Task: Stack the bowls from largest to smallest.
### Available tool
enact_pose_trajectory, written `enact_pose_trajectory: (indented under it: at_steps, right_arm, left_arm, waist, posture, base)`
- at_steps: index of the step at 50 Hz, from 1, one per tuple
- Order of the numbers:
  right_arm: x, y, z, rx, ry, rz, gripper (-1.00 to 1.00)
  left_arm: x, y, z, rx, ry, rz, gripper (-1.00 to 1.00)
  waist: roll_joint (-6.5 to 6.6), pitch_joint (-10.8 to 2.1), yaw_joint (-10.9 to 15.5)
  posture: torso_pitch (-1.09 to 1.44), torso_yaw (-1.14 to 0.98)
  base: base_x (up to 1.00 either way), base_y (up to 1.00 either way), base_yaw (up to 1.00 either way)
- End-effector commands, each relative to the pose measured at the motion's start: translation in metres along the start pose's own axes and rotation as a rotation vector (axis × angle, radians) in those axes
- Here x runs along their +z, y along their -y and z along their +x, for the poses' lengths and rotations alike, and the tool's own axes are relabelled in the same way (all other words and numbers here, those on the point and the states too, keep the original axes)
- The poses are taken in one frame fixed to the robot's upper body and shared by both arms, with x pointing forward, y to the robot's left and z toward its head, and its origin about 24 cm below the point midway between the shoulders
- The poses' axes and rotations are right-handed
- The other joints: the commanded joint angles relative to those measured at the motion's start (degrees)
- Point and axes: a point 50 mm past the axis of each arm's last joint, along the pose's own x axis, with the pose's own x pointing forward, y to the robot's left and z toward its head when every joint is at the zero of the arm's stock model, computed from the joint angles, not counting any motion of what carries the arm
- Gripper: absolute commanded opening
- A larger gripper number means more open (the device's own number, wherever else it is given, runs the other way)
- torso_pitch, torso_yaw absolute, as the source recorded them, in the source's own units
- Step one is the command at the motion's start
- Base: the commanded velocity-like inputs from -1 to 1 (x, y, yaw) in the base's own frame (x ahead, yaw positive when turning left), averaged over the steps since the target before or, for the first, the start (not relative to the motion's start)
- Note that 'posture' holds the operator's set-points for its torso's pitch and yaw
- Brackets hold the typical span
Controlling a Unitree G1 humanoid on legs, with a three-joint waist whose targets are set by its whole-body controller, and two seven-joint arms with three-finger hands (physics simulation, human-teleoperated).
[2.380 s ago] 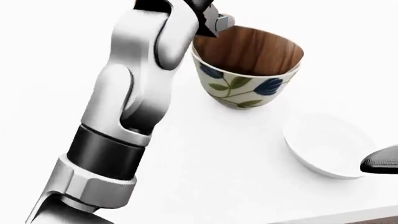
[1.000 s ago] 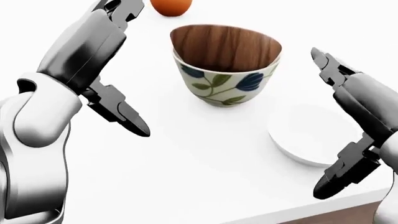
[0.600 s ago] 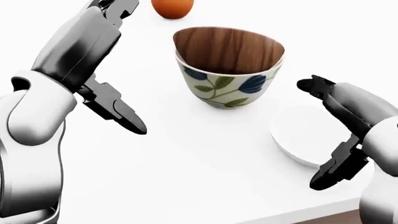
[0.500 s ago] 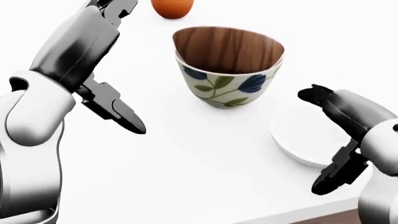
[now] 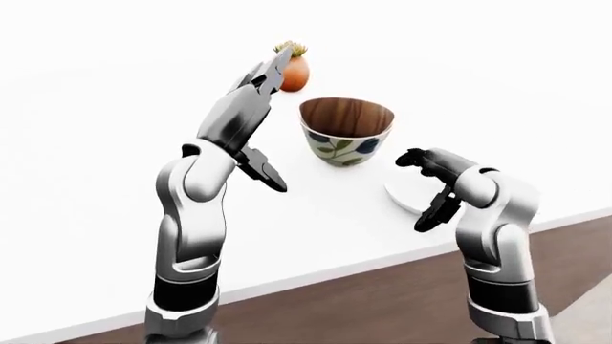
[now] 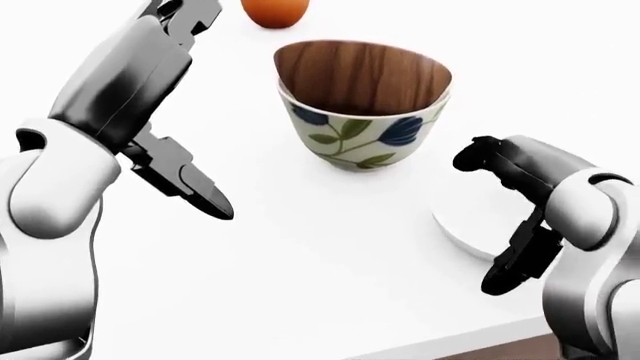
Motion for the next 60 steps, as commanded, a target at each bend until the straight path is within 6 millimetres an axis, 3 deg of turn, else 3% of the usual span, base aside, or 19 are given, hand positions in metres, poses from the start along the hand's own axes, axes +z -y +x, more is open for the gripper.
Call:
enact_pose_trajectory:
  at_steps: [1,17,28,33,40,42,53,60]
  right_arm:
    - [0.005,0.013,-0.006,-0.063,0.012,-0.019,0.48]
    - [0.003,0.009,0.009,-0.008,-0.028,-0.026,0.42]
    - [0.002,0.009,0.01,0.005,-0.033,-0.034,-0.2]
    - [0.0,0.007,0.012,0.008,-0.038,-0.041,-0.3]
    - [-0.006,0.009,0.01,-0.013,-0.053,-0.063,-0.8]
    - [-0.008,0.011,0.008,-0.025,-0.054,-0.069,-1.0]
    - [-0.011,0.042,-0.034,-0.118,-0.007,-0.071,-1.0]
    - [-0.001,0.086,-0.074,-0.207,0.027,-0.054,-1.0]
  left_arm:
    - [0.011,-0.013,0.0,0.064,0.051,0.026,1.0]
    - [0.011,-0.016,-0.004,0.07,0.051,0.027,1.0]
    - [0.012,-0.016,-0.005,0.071,0.053,0.027,1.0]
    - [0.012,-0.016,-0.004,0.071,0.055,0.026,1.0]
    - [0.012,-0.016,-0.006,0.072,0.057,0.025,1.0]
    - [0.012,-0.017,-0.007,0.075,0.056,0.022,1.0]
    - [0.009,-0.026,-0.012,0.107,0.04,-0.008,1.0]
    - [0.005,-0.028,-0.015,0.118,0.031,-0.02,1.0]
  waist:
    - [-0.1,-0.88,0.0]
    - [-0.02,-1.04,0.0]
    - [-0.16,-1.05,0.2]
    - [-0.22,-1.07,0.2]
    - [-0.36,-1.18,0.4]
    - [-0.39,-1.19,0.5]
    - [-0.36,-0.96,0.7]
    - [0.0,-0.56,0.1]
  posture:
    - [-0.27,0.0]
    - [-0.27,0.0]
    - [-0.27,0.0]
    - [-0.27,0.0]
    - [-0.27,0.0]
    - [-0.27,0.0]
    - [-0.27,0.0]
    - [-0.27,0.0]
  base:
    - [0.0,0.0,0.0]
    - [0.0,0.0,0.0]
    - [0.0,0.0,0.0]
    - [0.0,0.0,0.0]
    - [0.0,0.0,0.0]
    - [0.0,0.0,0.0]
    - [0.0,0.0,0.0]
    - [0.0,0.0,0.0]
